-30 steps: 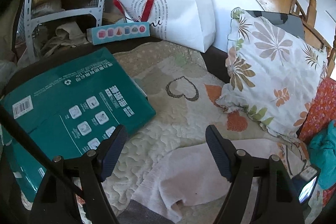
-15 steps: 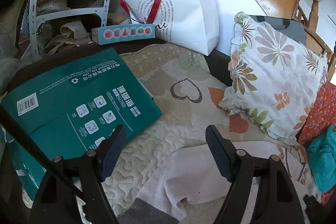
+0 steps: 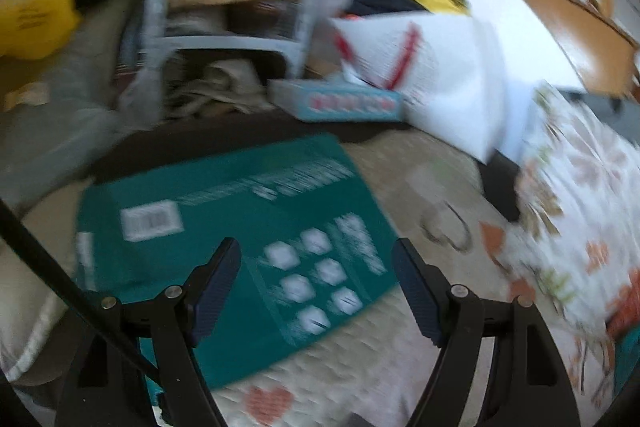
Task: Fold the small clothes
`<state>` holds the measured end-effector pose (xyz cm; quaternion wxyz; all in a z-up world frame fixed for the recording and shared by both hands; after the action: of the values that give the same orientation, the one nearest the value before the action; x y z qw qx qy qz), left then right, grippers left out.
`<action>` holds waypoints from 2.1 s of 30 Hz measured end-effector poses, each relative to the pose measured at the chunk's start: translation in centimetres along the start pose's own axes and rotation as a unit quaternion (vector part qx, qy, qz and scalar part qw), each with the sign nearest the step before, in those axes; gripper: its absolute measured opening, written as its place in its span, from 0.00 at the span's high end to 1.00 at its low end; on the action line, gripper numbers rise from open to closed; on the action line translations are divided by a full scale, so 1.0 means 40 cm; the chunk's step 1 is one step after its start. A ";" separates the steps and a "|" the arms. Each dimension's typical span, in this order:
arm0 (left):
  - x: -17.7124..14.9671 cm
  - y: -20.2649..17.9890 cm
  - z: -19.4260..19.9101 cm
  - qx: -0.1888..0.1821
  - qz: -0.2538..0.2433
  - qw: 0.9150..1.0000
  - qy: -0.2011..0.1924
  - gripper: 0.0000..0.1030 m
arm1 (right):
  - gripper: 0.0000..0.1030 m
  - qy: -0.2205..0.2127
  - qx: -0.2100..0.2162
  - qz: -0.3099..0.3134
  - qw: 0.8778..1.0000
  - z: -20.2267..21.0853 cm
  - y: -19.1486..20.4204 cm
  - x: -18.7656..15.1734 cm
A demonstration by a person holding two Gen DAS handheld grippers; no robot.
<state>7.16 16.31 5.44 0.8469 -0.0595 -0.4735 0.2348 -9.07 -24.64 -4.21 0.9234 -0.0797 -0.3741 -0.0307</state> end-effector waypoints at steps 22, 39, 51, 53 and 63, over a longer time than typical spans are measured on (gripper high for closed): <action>0.061 0.147 -0.033 0.030 0.090 0.995 0.017 0.24 | 0.92 -0.029 0.183 0.192 0.964 -0.138 0.615 0.157; -0.187 -0.272 0.037 -0.104 -0.134 0.984 0.061 0.24 | 0.92 -0.011 -0.093 -0.311 0.946 0.038 -0.494 -0.065; -0.367 -0.475 0.084 -0.159 -0.256 0.948 0.098 0.24 | 0.90 0.015 -0.178 -0.322 0.930 0.088 -0.650 -0.233; -0.387 -0.489 0.084 -0.164 -0.267 0.944 0.107 0.24 | 0.89 0.017 -0.191 -0.317 0.929 0.124 -0.673 -0.247; -0.468 -0.537 0.074 -0.173 -0.292 0.929 0.147 0.24 | 0.81 0.004 -0.106 -0.321 0.941 0.114 -0.660 -0.257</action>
<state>3.77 -11.50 -0.48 0.9146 -0.0980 -0.3737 -0.1196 -22.66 -49.89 -4.84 0.8524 -0.0526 -0.3706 -0.3651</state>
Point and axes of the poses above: each gripper's, at about its wrist camera, not at the fingertips, and z roughly against the way its jaws point, y to its left, x to its top, the point moved 3 cm from there along -z, roughly the way its jaws point, and after that the axes turned 8 degrees about z, right-handed, at the moved point
